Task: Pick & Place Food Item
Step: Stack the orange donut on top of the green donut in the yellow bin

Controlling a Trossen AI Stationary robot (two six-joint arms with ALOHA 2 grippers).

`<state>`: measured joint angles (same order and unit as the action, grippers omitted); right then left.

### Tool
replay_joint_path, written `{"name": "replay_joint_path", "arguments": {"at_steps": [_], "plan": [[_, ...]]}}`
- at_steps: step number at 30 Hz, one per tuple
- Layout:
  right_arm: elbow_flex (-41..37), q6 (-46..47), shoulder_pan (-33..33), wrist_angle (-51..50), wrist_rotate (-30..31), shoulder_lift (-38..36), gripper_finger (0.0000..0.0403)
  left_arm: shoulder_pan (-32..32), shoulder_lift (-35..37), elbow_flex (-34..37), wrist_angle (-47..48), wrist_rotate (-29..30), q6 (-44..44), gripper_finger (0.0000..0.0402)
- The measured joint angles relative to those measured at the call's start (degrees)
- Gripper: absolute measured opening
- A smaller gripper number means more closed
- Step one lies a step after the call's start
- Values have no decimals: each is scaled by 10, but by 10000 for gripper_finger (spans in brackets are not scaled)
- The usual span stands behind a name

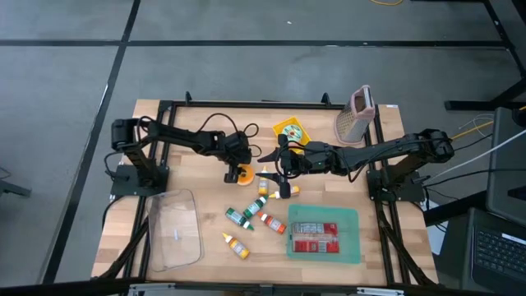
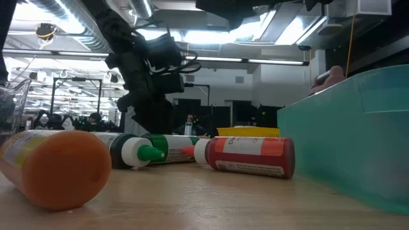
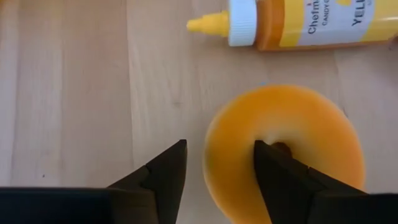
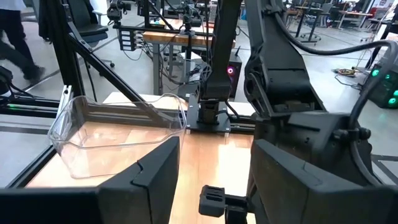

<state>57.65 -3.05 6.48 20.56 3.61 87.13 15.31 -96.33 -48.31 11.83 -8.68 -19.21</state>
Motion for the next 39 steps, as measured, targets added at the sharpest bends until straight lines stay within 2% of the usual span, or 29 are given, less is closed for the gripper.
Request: {"name": "replay_joint_path", "arguments": {"at_steps": [4, 8, 11, 15, 17, 25, 33, 39], "plan": [[0, 0, 0, -1, 0, 0, 196, 0, -3, 0, 0, -2, -8, 168], [0, 0, 0, -2, 0, 0, 196, 0, -3, 0, 3, -5, -9, 140], [0, 0, 0, -2, 0, 0, 196, 0, -3, 0, 3, -4, -10, 103], [0, 0, 0, -2, 0, 0, 196, 0, -3, 0, 0, -3, -15, 29], [0, 0, 0, -2, 0, 0, 196, 1, -3, 0, 0, -2, -15, 12], [0, 0, 0, -2, 0, 0, 196, 11, 12, -15, 8, 17, -20, 6], [0, 0, 0, -2, 0, 0, 196, 42, 29, -81, 36, 41, -47, 5], [0, -4, 0, -2, 0, 0, 196, 73, 29, -137, 17, 36, -52, 4]]}}
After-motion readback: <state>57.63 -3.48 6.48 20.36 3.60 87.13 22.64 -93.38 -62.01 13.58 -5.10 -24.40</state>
